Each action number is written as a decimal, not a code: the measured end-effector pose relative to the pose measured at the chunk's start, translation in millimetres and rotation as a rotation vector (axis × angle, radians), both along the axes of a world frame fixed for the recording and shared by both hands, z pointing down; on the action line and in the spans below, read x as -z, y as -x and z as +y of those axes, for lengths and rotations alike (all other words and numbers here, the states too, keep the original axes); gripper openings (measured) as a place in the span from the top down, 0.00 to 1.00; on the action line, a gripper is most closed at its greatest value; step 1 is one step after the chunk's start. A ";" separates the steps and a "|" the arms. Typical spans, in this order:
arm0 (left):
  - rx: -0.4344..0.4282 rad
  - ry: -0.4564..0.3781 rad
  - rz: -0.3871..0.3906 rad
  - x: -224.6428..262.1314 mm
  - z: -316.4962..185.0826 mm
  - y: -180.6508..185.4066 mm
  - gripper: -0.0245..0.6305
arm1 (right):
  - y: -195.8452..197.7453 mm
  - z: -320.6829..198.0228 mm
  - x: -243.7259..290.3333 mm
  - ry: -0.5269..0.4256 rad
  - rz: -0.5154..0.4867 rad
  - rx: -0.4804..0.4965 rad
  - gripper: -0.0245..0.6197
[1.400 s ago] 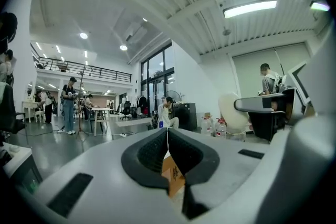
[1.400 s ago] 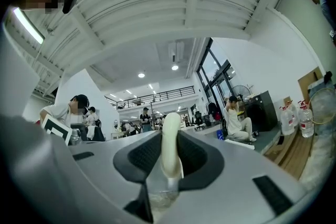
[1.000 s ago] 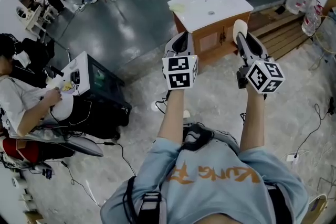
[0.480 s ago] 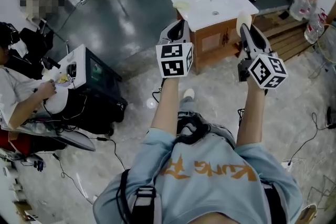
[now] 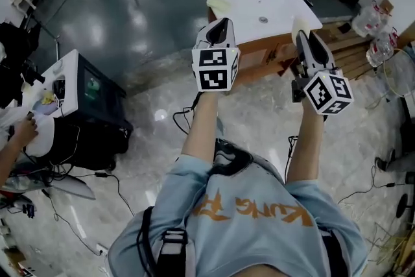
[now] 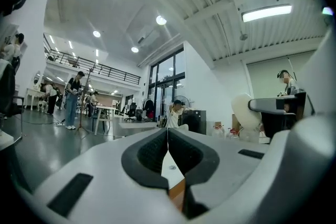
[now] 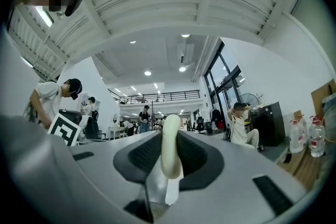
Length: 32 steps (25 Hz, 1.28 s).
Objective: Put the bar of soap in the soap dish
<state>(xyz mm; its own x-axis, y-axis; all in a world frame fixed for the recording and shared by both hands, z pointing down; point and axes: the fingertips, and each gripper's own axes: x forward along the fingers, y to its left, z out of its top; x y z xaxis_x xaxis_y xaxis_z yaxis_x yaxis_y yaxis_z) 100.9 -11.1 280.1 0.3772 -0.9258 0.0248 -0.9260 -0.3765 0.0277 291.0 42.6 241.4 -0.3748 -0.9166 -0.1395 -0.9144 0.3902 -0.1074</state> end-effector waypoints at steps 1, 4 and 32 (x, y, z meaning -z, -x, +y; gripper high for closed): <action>-0.002 0.013 -0.003 -5.6 -16.4 2.7 0.93 | -0.3 -16.4 -3.4 0.008 -0.013 -0.011 0.79; 0.014 0.064 -0.003 -22.7 -65.1 17.0 0.93 | 6.4 -64.2 -18.5 0.049 -0.045 -0.022 0.79; 0.033 0.282 0.101 -142.9 -338.5 122.8 0.93 | 112.9 -347.0 -104.5 0.272 0.014 -0.019 0.79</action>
